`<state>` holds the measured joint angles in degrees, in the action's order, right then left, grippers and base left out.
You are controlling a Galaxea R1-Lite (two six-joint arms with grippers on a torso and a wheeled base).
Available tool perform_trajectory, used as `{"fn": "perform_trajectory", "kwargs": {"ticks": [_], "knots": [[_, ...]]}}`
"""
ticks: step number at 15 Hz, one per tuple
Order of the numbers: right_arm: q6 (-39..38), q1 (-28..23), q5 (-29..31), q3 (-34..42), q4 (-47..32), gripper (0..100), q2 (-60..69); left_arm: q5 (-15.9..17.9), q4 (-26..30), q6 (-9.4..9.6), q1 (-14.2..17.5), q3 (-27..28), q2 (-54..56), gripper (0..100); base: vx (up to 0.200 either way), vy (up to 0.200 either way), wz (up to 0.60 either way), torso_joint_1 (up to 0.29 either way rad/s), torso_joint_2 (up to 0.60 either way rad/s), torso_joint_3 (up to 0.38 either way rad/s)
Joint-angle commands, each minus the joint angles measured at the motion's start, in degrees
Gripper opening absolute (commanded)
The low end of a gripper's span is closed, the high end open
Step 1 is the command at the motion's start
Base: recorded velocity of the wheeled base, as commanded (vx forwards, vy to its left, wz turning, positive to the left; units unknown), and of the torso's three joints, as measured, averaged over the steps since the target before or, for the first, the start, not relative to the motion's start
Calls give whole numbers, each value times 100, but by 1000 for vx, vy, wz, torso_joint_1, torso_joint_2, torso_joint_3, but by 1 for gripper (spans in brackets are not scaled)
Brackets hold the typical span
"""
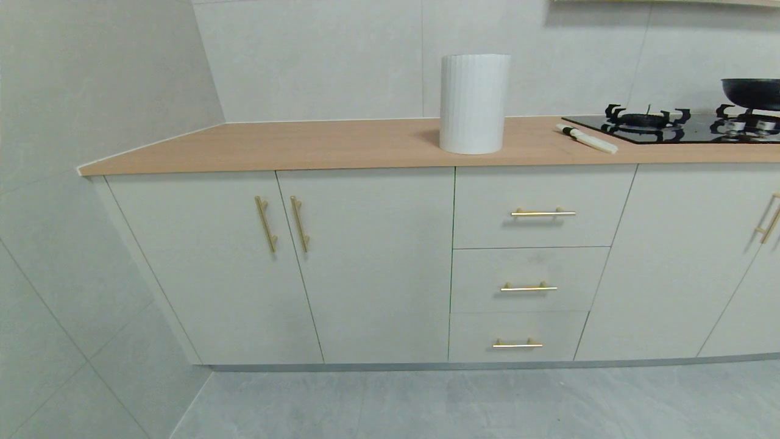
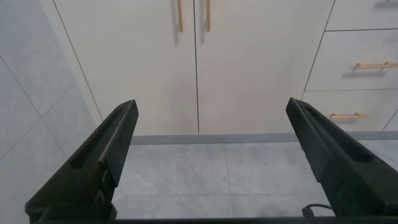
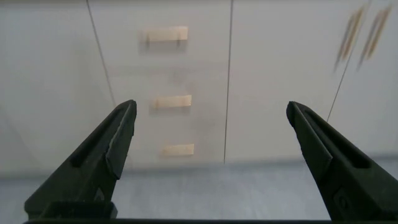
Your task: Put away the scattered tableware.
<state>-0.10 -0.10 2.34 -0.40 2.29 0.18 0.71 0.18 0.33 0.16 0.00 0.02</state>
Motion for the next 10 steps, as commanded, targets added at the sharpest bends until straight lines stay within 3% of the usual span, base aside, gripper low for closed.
{"fn": "perform_trajectory", "kwargs": {"ticks": [1, 10], "knots": [[19, 1, -23, 40, -141, 100, -18, 0, -1, 2, 2, 0, -2, 100, 0, 0, 0, 0, 0, 0], [36, 1, -190, 40, -238, 100, -18, 0, -1, 2, 2, 0, -2, 100, 0, 0, 0, 0, 0, 0]]}}
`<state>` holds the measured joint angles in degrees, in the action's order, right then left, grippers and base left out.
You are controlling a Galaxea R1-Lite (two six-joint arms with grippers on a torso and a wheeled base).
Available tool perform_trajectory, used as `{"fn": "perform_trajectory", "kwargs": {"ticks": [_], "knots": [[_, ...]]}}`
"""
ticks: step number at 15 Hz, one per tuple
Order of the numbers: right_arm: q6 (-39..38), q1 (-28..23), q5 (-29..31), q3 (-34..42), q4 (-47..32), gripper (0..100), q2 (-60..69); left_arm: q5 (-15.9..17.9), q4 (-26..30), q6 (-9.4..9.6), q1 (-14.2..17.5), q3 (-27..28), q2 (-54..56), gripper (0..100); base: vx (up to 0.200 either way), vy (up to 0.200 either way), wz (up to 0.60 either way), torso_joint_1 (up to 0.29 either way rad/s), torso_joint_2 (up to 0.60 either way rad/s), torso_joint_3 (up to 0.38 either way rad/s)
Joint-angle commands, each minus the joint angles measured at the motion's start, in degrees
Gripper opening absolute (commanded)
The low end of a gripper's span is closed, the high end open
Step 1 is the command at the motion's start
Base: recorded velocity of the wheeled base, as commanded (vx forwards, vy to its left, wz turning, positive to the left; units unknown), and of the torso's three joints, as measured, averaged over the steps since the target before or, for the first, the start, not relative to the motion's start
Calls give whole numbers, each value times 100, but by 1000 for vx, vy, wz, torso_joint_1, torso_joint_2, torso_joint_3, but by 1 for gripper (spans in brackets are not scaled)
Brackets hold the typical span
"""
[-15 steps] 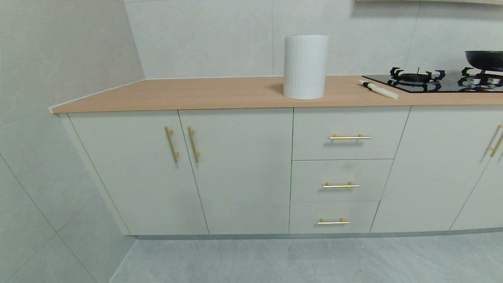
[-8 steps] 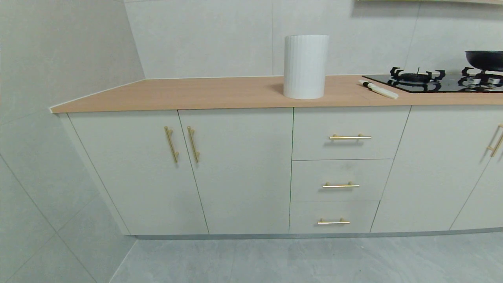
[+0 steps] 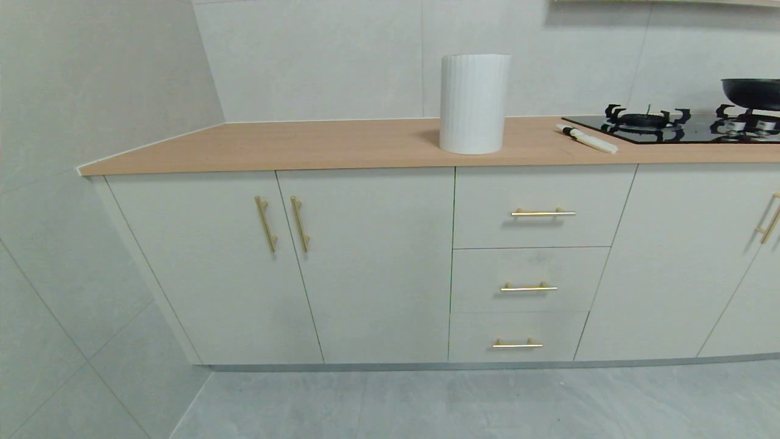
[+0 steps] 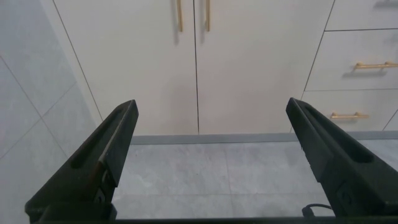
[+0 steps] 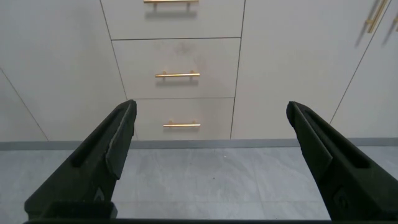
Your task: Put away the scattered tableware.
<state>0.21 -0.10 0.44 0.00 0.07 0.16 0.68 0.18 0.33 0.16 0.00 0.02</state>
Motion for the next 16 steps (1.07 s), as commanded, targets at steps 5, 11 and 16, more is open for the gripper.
{"fn": "perform_trajectory", "kwargs": {"ticks": [5, 11, 16], "knots": [[-30, 19, -18, 0, -7, 100, -16, 2, -1, 2, 2, 0, -2, 100, 0, 0, 0, 0, 0, 0], [-30, 19, -18, 0, -7, 100, -16, 2, -1, 20, 2, 0, -2, 100, 0, 0, 0, 0, 0, 0], [-30, 19, -18, 0, -7, 100, -16, 2, -9, 11, 2, 0, -2, 100, 200, 0, 0, 2, -1, 3]]}}
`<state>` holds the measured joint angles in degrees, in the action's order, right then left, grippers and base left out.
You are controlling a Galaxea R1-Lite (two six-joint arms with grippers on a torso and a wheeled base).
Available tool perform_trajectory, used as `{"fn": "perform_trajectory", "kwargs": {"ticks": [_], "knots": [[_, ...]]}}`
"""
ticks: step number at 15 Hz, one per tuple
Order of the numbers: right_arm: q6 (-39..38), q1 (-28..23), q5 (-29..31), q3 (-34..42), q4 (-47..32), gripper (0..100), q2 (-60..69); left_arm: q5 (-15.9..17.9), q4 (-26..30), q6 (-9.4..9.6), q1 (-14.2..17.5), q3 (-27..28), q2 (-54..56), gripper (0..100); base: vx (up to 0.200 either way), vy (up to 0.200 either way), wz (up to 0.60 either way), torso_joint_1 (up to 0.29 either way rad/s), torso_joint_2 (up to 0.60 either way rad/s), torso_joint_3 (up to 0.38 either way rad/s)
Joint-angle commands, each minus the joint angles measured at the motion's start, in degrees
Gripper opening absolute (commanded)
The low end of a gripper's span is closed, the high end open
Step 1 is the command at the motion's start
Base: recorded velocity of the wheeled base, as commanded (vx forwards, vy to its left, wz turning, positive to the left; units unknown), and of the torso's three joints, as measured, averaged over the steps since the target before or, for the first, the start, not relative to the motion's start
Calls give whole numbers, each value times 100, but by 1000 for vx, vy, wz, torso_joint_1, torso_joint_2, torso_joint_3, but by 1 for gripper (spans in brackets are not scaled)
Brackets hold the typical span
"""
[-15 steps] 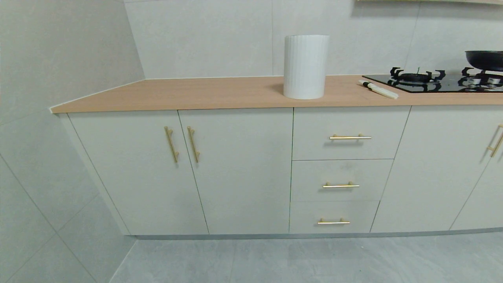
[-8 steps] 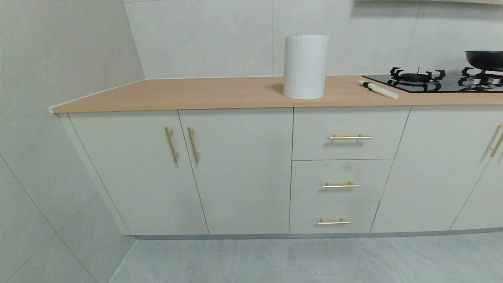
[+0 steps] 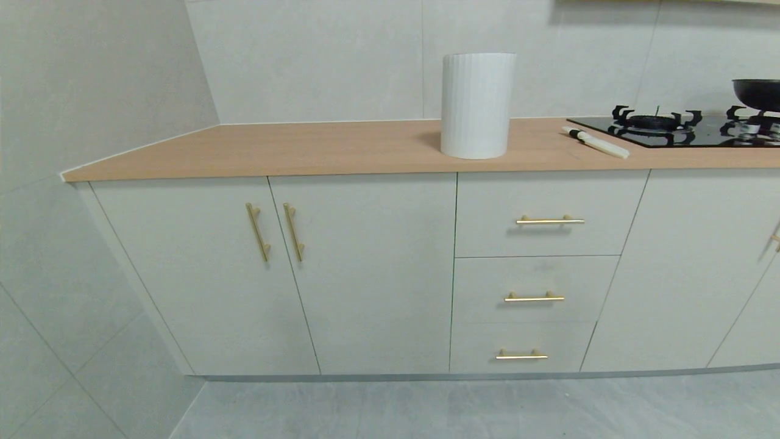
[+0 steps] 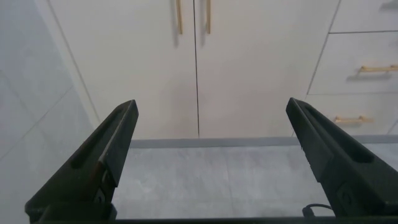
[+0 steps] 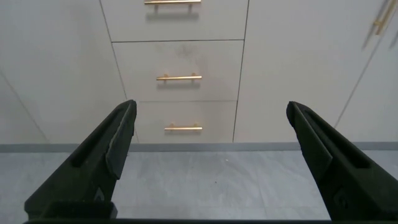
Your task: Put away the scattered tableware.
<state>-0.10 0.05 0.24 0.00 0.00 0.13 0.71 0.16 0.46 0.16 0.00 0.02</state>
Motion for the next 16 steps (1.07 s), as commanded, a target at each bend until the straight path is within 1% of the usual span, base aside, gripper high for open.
{"fn": "perform_trajectory", "kwargs": {"ticks": [1, 16], "knots": [[1, 4, 2, 0, 0, 100, -13, 0, 2, -2, 2, 0, -2, 100, 200, 0, 0, 7, 7, 12], [-8, 4, 2, 0, 0, 100, -13, 0, 2, -11, 2, 0, -2, 100, 200, 0, 0, 2, 4, 1]]}}
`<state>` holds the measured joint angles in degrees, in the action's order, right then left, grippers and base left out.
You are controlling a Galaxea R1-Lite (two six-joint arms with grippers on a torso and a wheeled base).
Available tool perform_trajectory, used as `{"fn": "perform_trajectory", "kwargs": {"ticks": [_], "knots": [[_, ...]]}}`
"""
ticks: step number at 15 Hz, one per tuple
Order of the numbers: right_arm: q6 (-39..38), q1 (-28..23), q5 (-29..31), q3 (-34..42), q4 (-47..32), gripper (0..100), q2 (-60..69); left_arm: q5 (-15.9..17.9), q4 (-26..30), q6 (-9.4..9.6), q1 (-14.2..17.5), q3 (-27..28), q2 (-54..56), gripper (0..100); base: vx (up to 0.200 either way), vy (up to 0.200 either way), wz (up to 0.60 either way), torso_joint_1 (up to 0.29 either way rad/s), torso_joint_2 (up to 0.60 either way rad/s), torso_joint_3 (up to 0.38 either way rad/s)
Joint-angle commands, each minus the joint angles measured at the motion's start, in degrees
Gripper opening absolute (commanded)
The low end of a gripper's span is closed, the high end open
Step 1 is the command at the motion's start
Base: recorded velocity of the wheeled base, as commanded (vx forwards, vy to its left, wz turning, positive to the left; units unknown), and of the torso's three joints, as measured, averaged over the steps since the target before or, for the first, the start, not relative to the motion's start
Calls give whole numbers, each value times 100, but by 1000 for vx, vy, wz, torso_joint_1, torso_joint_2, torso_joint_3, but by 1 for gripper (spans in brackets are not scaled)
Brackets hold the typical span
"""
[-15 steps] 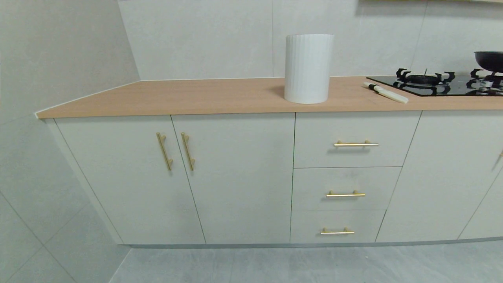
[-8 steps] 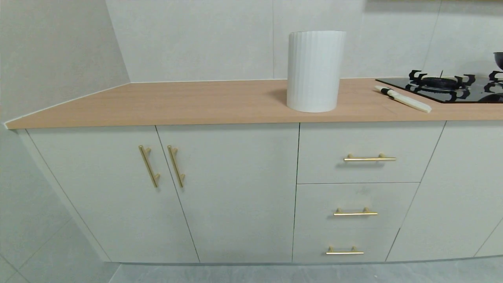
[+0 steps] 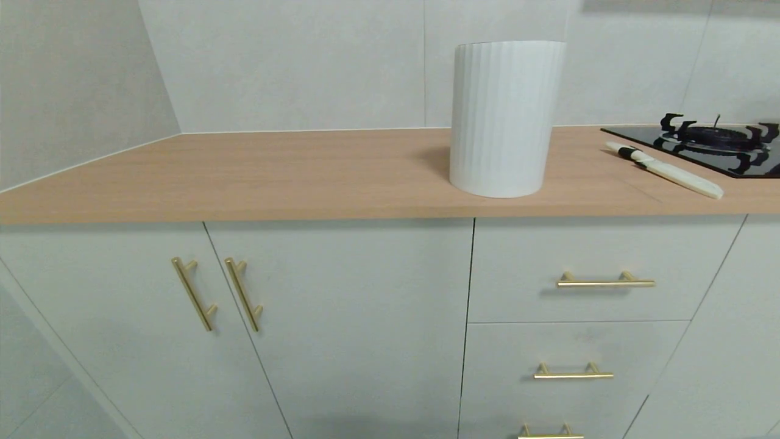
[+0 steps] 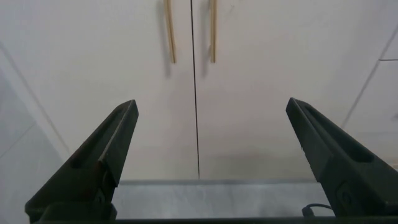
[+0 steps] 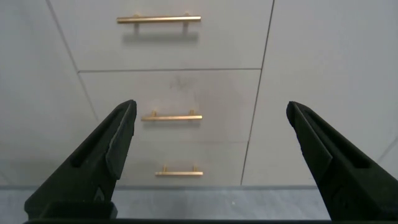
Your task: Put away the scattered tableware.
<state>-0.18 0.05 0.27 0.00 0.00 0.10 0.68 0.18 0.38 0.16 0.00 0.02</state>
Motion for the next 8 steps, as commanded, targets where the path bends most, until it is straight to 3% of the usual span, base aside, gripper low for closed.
{"fn": "perform_trajectory", "kwargs": {"ticks": [1, 8], "knots": [[1, 4, 0, 0, 0, 100, -10, 2, -1, -3, 2, 0, -2, 100, 200, 0, 0, -2, 12, 7], [9, 4, 0, 0, 0, 100, -10, 2, -1, -3, 2, 0, -2, 100, 0, 0, 0, 0, 0, 0]]}}
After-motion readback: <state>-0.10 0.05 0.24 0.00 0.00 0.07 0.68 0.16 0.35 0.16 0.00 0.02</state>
